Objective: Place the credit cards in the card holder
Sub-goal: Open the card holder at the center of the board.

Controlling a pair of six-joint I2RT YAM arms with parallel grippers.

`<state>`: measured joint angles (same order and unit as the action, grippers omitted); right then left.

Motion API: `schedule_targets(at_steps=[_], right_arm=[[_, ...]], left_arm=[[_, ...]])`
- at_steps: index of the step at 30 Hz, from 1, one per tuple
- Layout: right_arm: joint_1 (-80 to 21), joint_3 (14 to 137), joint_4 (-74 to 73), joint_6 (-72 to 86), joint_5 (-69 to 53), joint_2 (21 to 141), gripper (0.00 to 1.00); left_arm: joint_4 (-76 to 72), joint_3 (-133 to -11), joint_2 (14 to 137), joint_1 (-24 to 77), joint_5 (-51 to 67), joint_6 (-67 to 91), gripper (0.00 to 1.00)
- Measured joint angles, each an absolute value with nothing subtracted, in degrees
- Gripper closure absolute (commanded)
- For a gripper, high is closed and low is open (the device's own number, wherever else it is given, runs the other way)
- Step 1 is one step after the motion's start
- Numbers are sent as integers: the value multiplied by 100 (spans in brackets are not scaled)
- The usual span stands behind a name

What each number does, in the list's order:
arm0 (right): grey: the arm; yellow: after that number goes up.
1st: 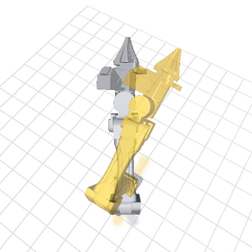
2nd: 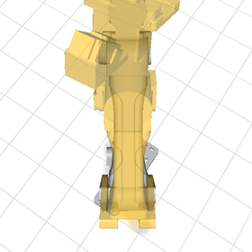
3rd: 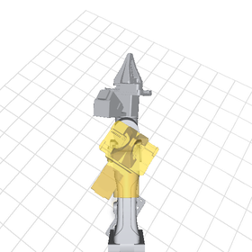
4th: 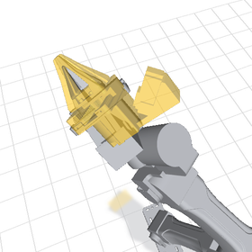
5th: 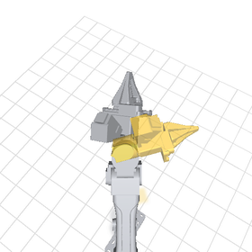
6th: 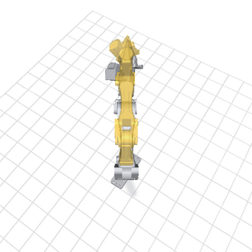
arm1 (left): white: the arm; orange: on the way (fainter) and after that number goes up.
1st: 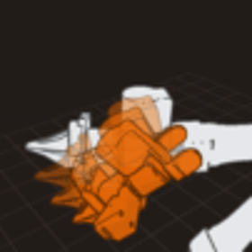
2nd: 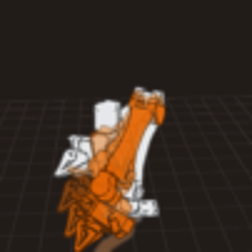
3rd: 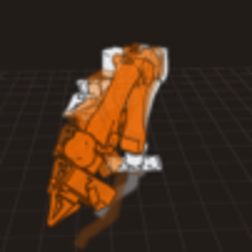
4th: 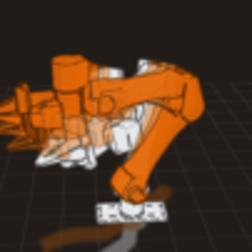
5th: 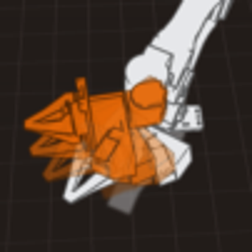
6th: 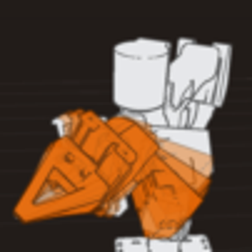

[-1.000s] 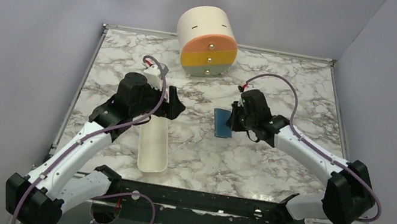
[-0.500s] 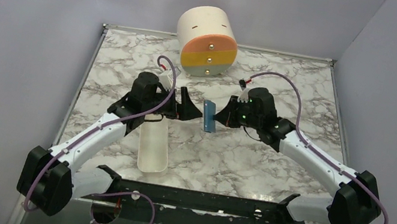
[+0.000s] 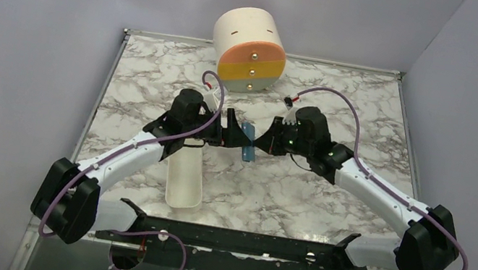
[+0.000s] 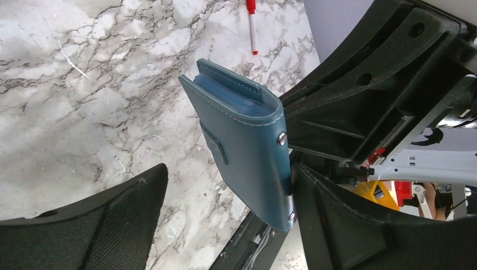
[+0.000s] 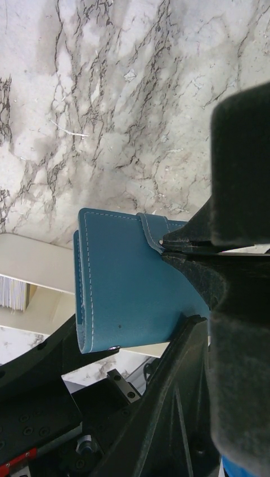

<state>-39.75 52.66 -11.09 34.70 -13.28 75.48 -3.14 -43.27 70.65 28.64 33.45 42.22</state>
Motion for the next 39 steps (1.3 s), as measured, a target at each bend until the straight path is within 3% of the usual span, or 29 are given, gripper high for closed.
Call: schedule_targets(at_steps=[5, 7, 8, 9, 19, 25, 29, 35, 39], right_arm=[[-3986, 5266, -1116, 3468, -1319, 7548, 99], [-3986, 5258, -1116, 3465, -1317, 7544, 99], [-3986, 5240, -1114, 3465, -1315, 7537, 99], [-3986, 5175, -1114, 3463, -1310, 7524, 99], [-4007, 4910, -1288, 3417, -1026, 7229, 99], [-4007, 4807, -1494, 3385, -672, 7118, 99], [-4007, 4431, -1339, 3363, -526, 7078, 99], [-4007, 4056, -1321, 3358, -353, 7411, 99], [-4007, 4005, -1319, 3306, -191, 7435, 99]], left_arm=[[-327, -4327, 7111, 2864, 3306, 4191, 51], [-290, -4327, 7111, 2864, 3229, 4130, 74], [-261, -4327, 7111, 2864, 3181, 4086, 92], [-228, -4327, 7111, 2864, 3135, 4064, 100], [-91, -4327, 7308, 2888, 3011, 3776, 100], [-82, -4338, 7461, 2891, 3004, 3750, 70], [-69, -4340, 7773, 2902, 2917, 3736, 55], [303, -4508, 8364, 2917, 2753, 3677, 38], [513, -4657, 8374, 2936, 2630, 3586, 34]])
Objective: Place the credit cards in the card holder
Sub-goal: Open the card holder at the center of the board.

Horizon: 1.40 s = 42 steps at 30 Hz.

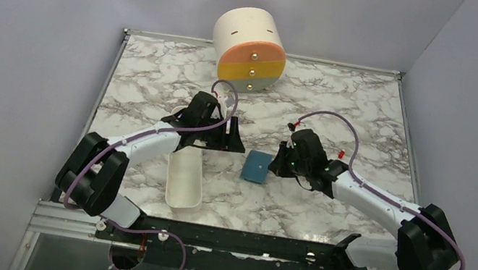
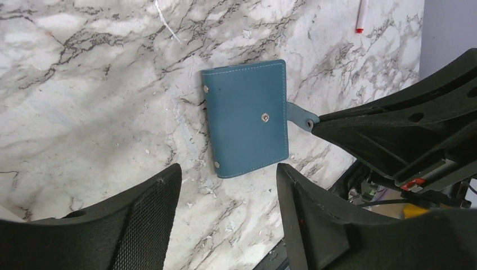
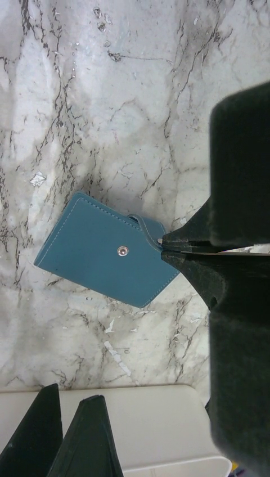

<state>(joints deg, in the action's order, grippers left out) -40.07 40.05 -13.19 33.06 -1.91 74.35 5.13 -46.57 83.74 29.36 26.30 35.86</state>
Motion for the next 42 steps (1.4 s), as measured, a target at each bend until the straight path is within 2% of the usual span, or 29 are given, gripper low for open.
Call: schedule_targets(at_steps=[8, 13, 25, 36, 42], right_arm=[[-4007, 4010, -1317, 3293, -183, 7216, 99], [-4007, 4029, -1000, 3459, -576, 6989, 99], [-4007, 4213, -303, 3793, -1127, 7349, 99], [-4007, 4298, -296, 3872, -1092, 7363, 99], [-4007, 4298, -611, 3771, -600, 7360, 99]], left_arm=[[582, -4827, 8281, 3046, 2552, 3424, 34], [613, -4834, 8261, 3166, 2547, 3395, 34], [875, -4836, 8263, 3240, 2370, 3269, 35], [972, -4838, 8318, 3271, 2237, 3168, 37], [1026, -4845, 8359, 3271, 2209, 3131, 37]])
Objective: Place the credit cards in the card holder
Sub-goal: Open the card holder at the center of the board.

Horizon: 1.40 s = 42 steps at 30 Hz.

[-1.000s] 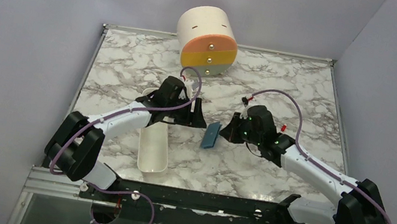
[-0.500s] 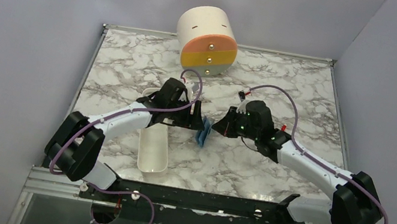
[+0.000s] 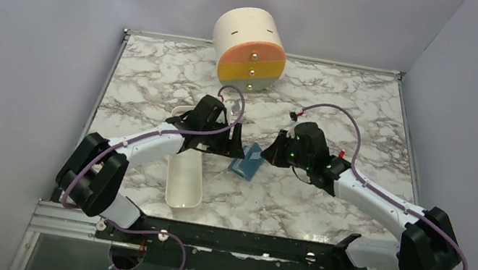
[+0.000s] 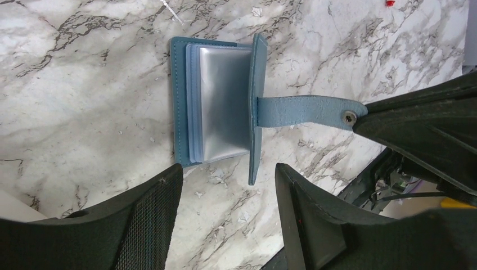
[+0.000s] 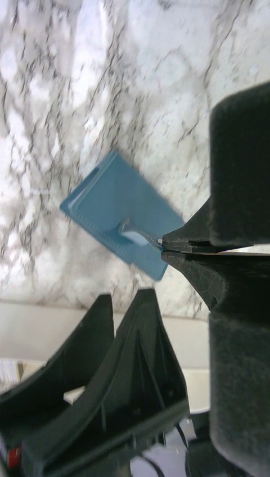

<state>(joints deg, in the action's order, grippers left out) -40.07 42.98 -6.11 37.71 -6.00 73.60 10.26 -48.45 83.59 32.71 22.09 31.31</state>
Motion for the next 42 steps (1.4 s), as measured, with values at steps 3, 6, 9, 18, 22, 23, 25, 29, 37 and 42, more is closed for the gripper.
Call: schedule_targets(at_steps=[3, 6, 9, 18, 22, 23, 25, 29, 37, 42], right_arm=[[-4007, 4250, -923, 3717, -226, 7317, 99], [-4007, 4169, -1236, 3686, 110, 7249, 99], [-4005, 4110, -1570, 3688, 467, 7192, 99], [-4007, 3911, -2141, 3833, 1098, 7118, 99], [-4005, 3826, -2255, 3876, 1181, 7109, 99], [-4007, 3813, -2272, 3876, 1192, 7098, 99], [-4005, 3802, -2283, 3876, 1203, 7057, 99], [-4005, 3800, -2261, 3863, 1184, 6897, 99], [-4005, 3802, -1809, 3664, 486, 6364, 99], [-4005, 3809, -1321, 3651, 8, 6316, 99]], left_arm=[[1098, -4888, 8359, 3271, 2152, 3118, 38], [1120, -4941, 8359, 3271, 2126, 3111, 39], [1125, -4952, 8372, 3273, 2108, 3111, 39], [1153, -5022, 8517, 3341, 2027, 3114, 40], [1151, -5030, 8635, 3389, 2008, 3111, 40], [1155, -5041, 8680, 3391, 2010, 3114, 40], [1144, -5085, 8783, 3413, 2014, 3124, 40], [1011, -5113, 8888, 3439, 2104, 3197, 39], [814, -5229, 8910, 3529, 2263, 3356, 38], [753, -5238, 8910, 3538, 2292, 3391, 37]])
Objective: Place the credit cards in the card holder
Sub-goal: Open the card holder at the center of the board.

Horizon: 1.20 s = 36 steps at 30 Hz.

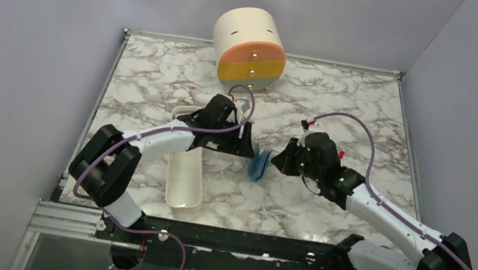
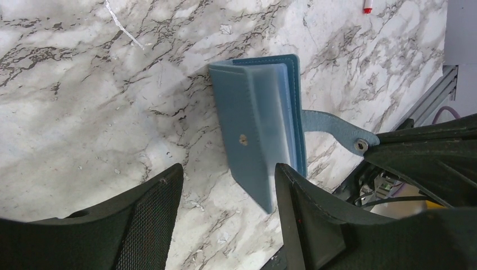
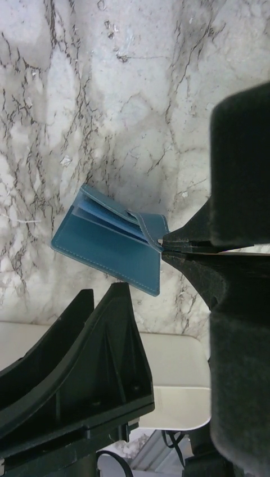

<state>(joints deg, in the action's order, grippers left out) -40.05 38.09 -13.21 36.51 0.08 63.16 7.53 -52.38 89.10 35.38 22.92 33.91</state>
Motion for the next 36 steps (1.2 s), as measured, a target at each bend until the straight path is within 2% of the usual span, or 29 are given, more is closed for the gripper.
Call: schedule_targets(at_steps=[27, 36], right_arm=[[-4007, 3841, -884, 3691, -513, 6490, 99], [-4005, 3839, -878, 3723, -515, 6523, 99]], left_arm=[[543, -5207, 9026, 3540, 2368, 3400, 37], [451, -5172, 9098, 3540, 2445, 3424, 44]])
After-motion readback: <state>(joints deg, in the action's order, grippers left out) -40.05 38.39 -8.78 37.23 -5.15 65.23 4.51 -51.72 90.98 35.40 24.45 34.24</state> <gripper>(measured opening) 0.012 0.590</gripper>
